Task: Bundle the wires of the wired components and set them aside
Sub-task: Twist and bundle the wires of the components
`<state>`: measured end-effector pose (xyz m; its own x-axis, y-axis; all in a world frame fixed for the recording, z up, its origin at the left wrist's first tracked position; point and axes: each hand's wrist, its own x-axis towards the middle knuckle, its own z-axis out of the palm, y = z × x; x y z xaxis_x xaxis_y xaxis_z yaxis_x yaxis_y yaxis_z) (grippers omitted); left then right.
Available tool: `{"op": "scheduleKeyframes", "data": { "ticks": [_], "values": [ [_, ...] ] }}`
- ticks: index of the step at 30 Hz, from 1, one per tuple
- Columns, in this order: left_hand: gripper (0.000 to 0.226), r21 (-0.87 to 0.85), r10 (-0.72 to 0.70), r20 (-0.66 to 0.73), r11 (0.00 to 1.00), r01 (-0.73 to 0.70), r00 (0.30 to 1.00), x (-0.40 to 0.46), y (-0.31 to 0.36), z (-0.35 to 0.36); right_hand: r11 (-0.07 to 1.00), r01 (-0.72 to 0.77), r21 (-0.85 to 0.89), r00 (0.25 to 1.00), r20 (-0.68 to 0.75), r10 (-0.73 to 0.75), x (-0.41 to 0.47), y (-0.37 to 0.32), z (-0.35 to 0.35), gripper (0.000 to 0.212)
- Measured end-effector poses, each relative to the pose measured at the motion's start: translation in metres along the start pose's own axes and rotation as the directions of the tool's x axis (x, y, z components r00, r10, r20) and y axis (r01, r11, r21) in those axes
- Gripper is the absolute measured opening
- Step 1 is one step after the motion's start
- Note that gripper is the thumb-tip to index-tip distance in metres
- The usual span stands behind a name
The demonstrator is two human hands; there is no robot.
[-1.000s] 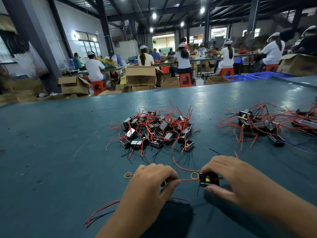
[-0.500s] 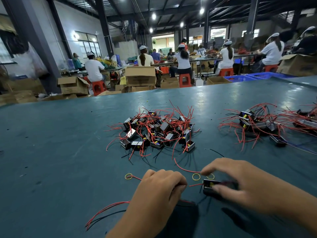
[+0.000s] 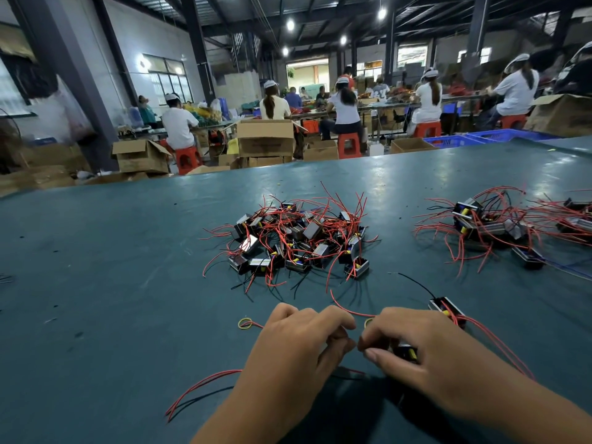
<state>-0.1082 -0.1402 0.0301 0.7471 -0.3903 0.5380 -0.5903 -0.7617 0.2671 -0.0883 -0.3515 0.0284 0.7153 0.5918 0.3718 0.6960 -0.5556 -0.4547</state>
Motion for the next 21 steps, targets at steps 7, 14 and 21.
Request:
{"op": "scheduleKeyframes", "data": {
  "ticks": [7,14,21],
  "values": [
    [0.017,-0.192,-0.139,0.196,0.965,0.177,0.971,-0.004,-0.009,-0.005,0.997,-0.069,-0.037,0.995,-0.078,0.066,-0.003,0.004,-0.006,0.007],
    [0.020,-0.198,-0.123,0.379,0.957,0.210,0.917,-0.003,-0.015,-0.005,0.992,-0.117,0.056,0.985,-0.117,0.123,-0.004,0.002,0.001,0.014],
    [0.009,-0.301,-0.192,0.322,0.908,0.293,0.927,-0.004,-0.015,-0.002,0.974,-0.176,0.144,0.975,-0.112,0.193,-0.004,-0.002,0.008,0.014]
  ]
}}
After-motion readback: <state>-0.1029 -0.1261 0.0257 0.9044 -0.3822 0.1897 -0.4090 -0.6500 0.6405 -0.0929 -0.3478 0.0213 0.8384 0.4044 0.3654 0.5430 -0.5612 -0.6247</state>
